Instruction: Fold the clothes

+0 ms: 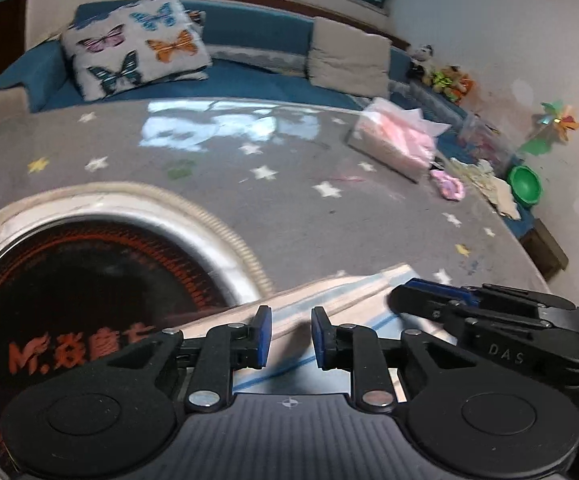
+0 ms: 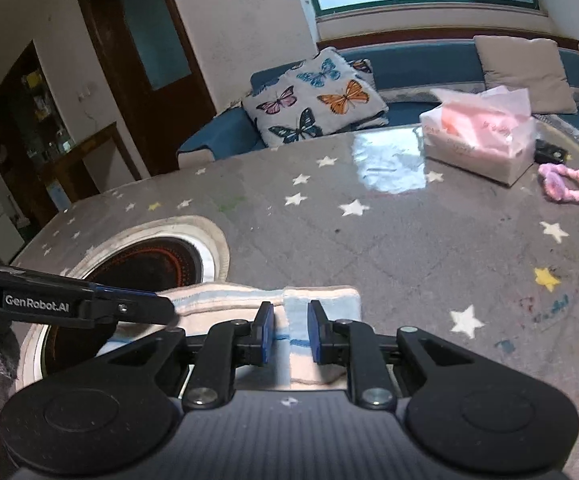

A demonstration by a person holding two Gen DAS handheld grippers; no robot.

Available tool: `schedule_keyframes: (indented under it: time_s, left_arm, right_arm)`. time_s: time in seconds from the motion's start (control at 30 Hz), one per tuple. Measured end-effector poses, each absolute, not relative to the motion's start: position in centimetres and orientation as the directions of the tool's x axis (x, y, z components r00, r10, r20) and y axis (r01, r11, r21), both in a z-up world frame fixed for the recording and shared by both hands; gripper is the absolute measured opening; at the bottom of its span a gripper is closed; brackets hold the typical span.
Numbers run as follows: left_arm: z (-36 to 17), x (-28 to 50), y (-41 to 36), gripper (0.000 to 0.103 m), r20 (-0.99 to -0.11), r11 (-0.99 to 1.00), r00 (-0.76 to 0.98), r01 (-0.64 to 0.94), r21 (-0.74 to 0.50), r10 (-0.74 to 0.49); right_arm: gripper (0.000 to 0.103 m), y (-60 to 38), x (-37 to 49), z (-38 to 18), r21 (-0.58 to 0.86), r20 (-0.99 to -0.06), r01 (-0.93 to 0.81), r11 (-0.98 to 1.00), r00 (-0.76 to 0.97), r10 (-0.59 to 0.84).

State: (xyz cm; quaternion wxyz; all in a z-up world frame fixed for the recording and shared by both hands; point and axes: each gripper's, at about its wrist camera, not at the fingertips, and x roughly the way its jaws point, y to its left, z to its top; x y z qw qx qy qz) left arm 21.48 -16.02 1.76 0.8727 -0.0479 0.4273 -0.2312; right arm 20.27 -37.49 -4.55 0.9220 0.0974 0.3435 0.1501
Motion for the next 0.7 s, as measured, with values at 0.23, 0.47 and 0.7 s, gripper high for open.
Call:
schedule_keyframes:
  time_s: [0.23, 0.47, 0.7]
  left_arm:
    - [1.2, 22.8, -19.5, 0.024, -0.732, 0.869, 0.497, 0.413, -0.273, -0.466]
    - [0.4, 23.6, -20.0, 0.026, -0.747, 0.875, 0.485, 0.398, -0.275, -0.455]
    - [1.4, 22.9, -21.1, 0.026, -0.726, 0.857, 0.492, 0.441, -0.267, -0.480]
  right_arm:
    - [0.018, -38.1, 19.2, -4.7, 0.279, -0.614, -0.218, 0.935, 0.708, 0.348]
    - [0.018, -38.2, 18.9, -5.3, 0.268, -0.626, -0.215, 0.939, 0.702, 0.340]
    - [0.022, -37.6, 18.2, -4.9, 0.241, -0.621, -0.241, 0.940, 0.706, 0.341]
